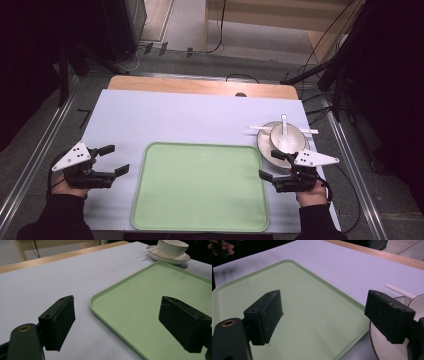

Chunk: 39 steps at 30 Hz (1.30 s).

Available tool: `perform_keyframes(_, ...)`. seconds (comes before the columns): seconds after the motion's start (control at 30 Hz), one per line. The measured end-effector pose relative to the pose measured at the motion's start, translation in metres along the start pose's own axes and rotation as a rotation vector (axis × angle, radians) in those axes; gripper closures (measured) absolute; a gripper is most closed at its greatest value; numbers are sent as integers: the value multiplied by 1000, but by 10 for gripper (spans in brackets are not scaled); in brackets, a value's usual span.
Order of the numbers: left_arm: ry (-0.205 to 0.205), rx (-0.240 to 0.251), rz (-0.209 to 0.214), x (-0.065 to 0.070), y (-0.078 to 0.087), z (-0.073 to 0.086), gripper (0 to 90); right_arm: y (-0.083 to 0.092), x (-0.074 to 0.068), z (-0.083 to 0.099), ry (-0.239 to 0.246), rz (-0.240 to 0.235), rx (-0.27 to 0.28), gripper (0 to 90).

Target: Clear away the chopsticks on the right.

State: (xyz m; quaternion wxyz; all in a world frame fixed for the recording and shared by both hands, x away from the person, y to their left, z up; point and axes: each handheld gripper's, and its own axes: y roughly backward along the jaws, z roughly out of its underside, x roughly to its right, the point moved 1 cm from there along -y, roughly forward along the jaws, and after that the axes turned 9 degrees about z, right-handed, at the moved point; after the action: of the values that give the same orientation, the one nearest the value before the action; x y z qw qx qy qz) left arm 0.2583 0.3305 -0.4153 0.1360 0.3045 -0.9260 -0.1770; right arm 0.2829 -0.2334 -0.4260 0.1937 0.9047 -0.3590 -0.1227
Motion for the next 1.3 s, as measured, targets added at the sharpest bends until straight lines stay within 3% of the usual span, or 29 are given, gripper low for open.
perform_keyframes(1.3, 1, 8, -5, -1, 1, -1, 134, 0, 0, 0, -6, -9, 0, 150)
